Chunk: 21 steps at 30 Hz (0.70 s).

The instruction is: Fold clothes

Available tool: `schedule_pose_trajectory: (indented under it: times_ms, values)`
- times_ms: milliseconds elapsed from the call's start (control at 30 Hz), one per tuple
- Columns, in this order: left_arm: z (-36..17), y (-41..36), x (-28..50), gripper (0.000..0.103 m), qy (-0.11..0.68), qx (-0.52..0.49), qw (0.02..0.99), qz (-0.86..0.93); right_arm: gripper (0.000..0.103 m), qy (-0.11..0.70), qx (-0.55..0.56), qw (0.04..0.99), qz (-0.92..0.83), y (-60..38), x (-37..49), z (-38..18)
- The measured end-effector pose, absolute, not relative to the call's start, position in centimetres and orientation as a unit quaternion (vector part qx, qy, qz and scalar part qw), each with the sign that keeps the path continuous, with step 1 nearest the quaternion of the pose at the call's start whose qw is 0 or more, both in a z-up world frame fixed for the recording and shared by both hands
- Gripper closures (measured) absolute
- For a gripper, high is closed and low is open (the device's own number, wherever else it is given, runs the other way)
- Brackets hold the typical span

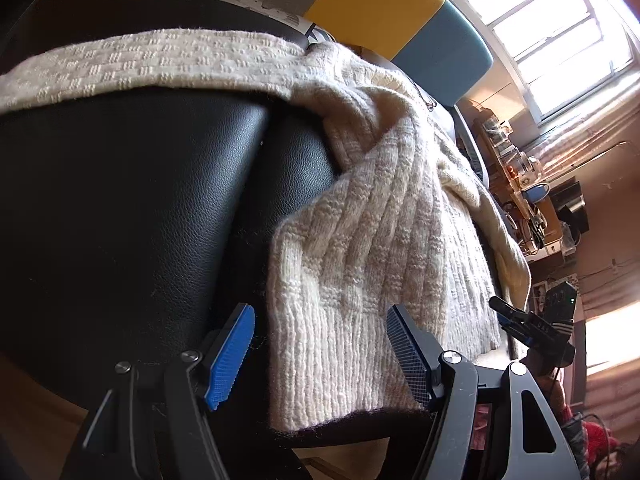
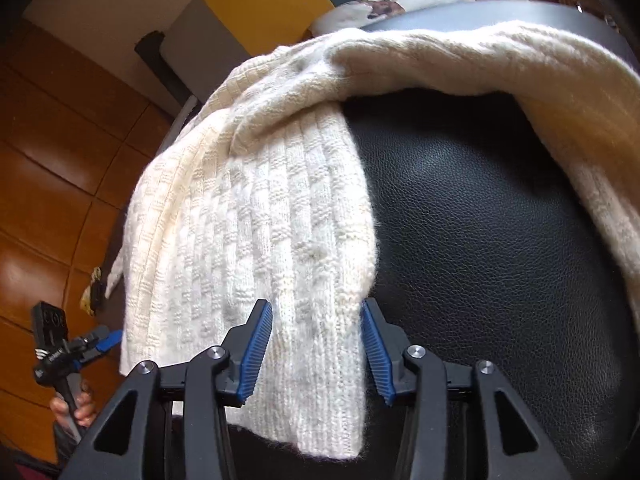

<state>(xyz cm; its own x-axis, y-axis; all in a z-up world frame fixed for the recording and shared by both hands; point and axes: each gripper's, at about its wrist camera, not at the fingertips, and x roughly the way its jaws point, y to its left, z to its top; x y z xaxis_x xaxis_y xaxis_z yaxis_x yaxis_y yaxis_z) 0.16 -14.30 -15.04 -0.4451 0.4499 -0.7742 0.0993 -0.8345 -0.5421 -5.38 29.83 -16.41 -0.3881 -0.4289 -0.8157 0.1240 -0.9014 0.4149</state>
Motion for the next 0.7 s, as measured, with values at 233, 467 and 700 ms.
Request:
schedule_pose_trajectory:
  times_ms: [233, 467, 700]
  values:
    - [-15.1, -14.0, 0.8, 0.033, -0.263, -0.517, 0.110, 0.807, 0.093, 0.193, 0.503, 0.120, -0.834, 22.1, -3.1, -14.4]
    - [-14.1, -14.7, 1.2, 0.029, -0.257, -0.500, 0.115, 0.819, 0.093, 0.186, 0.539, 0.051, -0.820, 27.6, -0.6, -13.4]
    - [-15.4, -15.3, -1.2, 0.028, -0.310, -0.511, 0.124, 0.792, 0.081, 0.057, 0.524, 0.045, -0.849, 31.8, 0.3, -12.7]
